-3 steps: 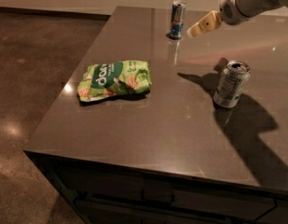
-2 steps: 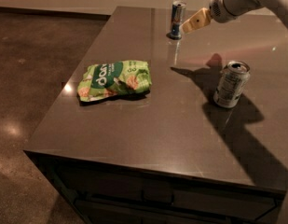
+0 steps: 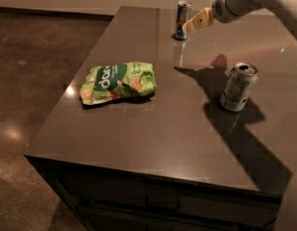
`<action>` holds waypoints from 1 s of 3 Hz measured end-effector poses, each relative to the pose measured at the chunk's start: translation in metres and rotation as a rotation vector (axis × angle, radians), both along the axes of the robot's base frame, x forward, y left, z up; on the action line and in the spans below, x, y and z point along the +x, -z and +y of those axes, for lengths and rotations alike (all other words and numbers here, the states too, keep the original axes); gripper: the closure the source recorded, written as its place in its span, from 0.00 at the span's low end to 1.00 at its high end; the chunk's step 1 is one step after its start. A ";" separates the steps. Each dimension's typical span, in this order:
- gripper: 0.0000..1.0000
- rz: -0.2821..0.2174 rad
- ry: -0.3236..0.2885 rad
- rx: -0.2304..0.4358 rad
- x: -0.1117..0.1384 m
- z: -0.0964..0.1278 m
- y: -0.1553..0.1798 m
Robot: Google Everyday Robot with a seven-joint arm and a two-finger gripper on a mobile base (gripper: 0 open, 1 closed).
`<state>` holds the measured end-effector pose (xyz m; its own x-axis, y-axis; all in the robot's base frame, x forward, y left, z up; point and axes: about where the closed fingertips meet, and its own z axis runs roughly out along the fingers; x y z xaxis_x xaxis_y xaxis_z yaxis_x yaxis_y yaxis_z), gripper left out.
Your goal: Pick redbull can
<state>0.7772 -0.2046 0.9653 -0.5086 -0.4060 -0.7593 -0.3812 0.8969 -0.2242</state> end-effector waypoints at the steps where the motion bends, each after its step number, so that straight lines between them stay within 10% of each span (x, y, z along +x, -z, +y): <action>1: 0.00 -0.011 0.049 0.066 0.027 0.007 0.007; 3: 0.00 -0.032 0.102 0.196 0.079 0.028 0.020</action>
Offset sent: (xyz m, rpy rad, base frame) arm 0.0964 0.0303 -0.0155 0.2366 -0.0551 -0.1282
